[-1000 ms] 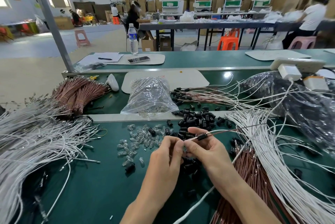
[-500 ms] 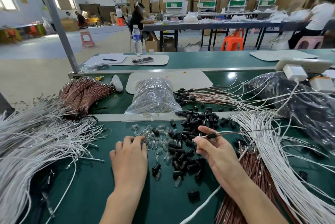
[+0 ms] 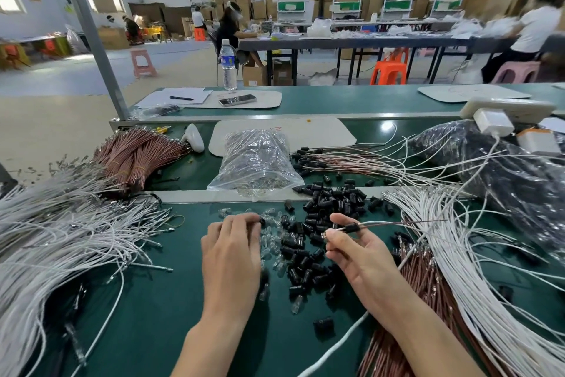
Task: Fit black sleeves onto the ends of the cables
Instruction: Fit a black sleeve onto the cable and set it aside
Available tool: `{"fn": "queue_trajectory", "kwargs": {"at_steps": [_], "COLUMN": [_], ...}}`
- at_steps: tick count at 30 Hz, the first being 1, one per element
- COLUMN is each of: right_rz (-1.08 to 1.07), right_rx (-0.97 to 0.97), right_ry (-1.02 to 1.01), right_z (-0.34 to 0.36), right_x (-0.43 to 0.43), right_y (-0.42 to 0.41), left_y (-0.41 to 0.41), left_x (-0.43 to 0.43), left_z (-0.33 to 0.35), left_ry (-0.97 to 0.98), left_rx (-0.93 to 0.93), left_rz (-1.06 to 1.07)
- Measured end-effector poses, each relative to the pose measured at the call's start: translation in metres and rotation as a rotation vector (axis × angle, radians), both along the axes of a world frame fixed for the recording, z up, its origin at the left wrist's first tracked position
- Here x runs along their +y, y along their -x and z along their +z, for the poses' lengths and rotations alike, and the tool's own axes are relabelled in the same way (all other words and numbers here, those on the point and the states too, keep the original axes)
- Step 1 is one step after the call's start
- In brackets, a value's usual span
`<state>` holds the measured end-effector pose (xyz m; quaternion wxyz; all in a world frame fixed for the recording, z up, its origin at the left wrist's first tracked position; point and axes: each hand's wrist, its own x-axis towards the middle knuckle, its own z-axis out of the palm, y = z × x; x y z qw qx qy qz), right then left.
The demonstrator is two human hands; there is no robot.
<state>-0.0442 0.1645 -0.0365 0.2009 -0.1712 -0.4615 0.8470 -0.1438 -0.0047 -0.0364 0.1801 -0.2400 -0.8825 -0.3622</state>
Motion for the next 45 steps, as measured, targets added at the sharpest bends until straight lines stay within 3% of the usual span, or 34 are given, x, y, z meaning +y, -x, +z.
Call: {"fn": "queue_trajectory", "kwargs": {"at_steps": [6, 13, 16, 45], "right_rz": [-0.001, 0.006, 0.009, 0.02], "right_rx": [0.009, 0.033, 0.039, 0.094], "right_ry": [0.023, 0.045, 0.051, 0.037], "right_z": [0.001, 0.002, 0.002, 0.006], "right_x": [-0.002, -0.001, -0.001, -0.007], "right_y": [0.002, 0.003, 0.004, -0.001], "left_y": [-0.031, -0.033, -0.032, -0.037], "left_x": [0.022, 0.03, 0.031, 0.033], "left_z": [0.001, 0.004, 0.005, -0.001], "left_ry": [-0.2, -0.744, -0.882, -0.779], "left_rx": [-0.115, -0.617, -0.784, -0.729], "left_rz": [-0.33, -0.458, -0.488, -0.477]}}
